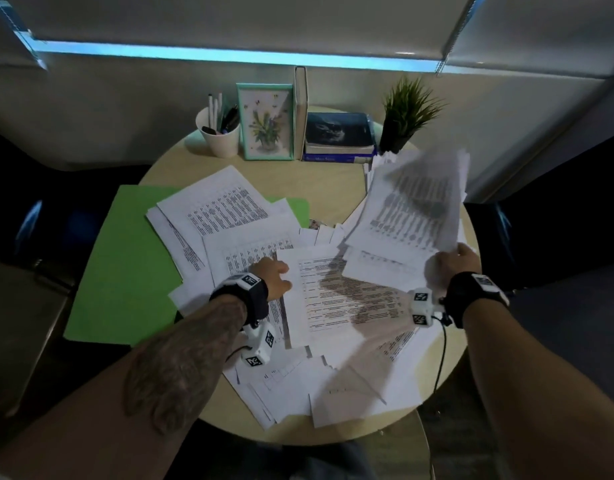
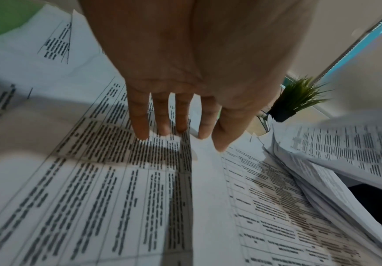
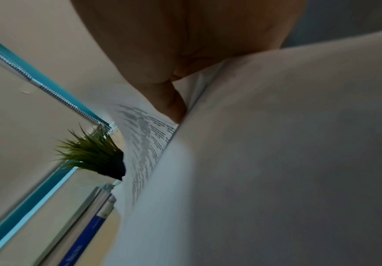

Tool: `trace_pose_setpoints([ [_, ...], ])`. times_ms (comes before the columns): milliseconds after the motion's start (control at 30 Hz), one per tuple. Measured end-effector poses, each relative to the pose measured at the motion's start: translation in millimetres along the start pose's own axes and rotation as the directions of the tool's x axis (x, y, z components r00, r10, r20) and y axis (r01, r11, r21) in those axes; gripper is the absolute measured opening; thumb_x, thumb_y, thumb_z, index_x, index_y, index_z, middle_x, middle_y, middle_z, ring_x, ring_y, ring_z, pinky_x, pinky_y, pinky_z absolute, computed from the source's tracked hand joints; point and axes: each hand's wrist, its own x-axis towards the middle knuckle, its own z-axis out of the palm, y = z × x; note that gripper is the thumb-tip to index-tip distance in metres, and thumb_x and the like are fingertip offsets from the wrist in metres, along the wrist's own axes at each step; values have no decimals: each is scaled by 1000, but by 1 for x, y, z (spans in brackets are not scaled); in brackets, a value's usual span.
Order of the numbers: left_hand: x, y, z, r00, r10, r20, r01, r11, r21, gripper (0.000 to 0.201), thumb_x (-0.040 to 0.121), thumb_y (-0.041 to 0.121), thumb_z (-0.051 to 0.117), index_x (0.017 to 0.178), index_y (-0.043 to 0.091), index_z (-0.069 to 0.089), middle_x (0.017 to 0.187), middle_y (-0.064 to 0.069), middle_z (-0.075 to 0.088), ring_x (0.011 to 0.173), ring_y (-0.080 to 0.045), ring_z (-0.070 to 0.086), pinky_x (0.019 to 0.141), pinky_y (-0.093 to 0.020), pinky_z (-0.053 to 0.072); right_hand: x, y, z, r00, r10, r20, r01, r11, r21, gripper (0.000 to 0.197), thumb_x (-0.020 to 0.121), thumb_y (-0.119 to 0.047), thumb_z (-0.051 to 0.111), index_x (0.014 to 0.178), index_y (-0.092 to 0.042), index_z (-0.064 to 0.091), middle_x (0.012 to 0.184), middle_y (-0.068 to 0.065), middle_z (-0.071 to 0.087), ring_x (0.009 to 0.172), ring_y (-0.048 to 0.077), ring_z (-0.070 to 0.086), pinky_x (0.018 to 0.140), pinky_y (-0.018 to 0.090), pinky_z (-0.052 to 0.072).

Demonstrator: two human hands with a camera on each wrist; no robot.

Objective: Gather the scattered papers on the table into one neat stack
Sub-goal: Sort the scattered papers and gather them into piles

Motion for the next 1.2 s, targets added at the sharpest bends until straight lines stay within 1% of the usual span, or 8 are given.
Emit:
trace_pose_setpoints([
  [333, -1, 8, 18, 997, -73, -38, 53, 926, -374, 45, 91, 29, 64, 131, 9, 56, 127, -13, 59, 107, -31, 62, 93, -36, 51, 60, 14, -6, 1000, 26, 13, -23, 982, -189, 66, 91, -37, 59, 145, -8, 38, 148, 18, 41, 131, 39, 44, 105, 46, 39],
  [433, -8, 9, 21, 992, -116, -50, 74, 852, -518, 33, 93, 20, 62, 122, 5, 60, 94, -11, 60, 80, -28, 59, 72, -33, 52, 34, 37, 2, 990, -55, -132, 38, 990, -133, 52, 87, -38, 61, 130, -11, 53, 133, 18, 53, 119, 40, 53, 98, 47, 45],
  [533, -15, 6, 22, 979, -175, -104, 87, 821, -565, 6, 93, 15, 60, 94, 11, 64, 86, -12, 60, 80, -28, 62, 78, -42, 58, -17, 71, 22, 989, -74, -129, 69, 997, -42, 29, 87, -31, 60, 110, -14, 57, 114, 13, 60, 103, 35, 59, 87, 38, 46],
  [700, -16, -13, 22, 969, -195, -154, 119, 908, -401, 12, 90, 14, 56, 87, 9, 66, 90, -11, 64, 92, -28, 65, 89, -39, 55, -88, 115, 66, 1000, 13, 9, -9, 922, -387, 50, 82, -45, 62, 121, -16, 52, 130, 15, 49, 120, 38, 46, 95, 49, 45],
  [800, -17, -26, 23, 962, -103, -253, 98, 995, -30, 28, 84, 27, 62, 109, 16, 68, 122, -11, 58, 115, -32, 54, 102, -37, 44, -108, 110, 87, 994, 8, 112, 55, 835, -547, 76, 83, -56, 57, 143, -18, 31, 153, 18, 24, 138, 39, 24, 109, 50, 35],
  [900, -19, -31, 22, 952, 68, -297, 24, 956, 294, 59, 80, 39, 64, 133, 21, 47, 145, -9, 34, 134, -34, 31, 114, -43, 27, -121, 99, 98, 982, 10, 191, 105, 806, -582, 80, 86, -55, 54, 149, -21, 18, 158, 19, 11, 144, 39, 14, 112, 49, 32],
  [1033, -24, -40, 19, 983, 125, -134, -52, 891, 452, 83, 83, 46, 60, 151, 25, 17, 161, -5, 9, 144, -34, 18, 117, -46, 23, -145, 89, 111, 955, -116, 272, 263, 751, -606, 58, 87, -42, 51, 139, -25, 31, 151, 19, 24, 134, 39, 28, 99, 46, 45],
  [1200, -34, -46, 2, 994, 45, -98, 18, 828, 561, 75, 82, 63, 51, 145, 31, 25, 148, -7, 28, 131, -36, 34, 104, -50, 34, -150, 76, 110, 938, -190, 291, 326, 773, -545, 41, 89, -45, 50, 126, -26, 51, 132, 7, 47, 120, 31, 46, 90, 40, 49],
])
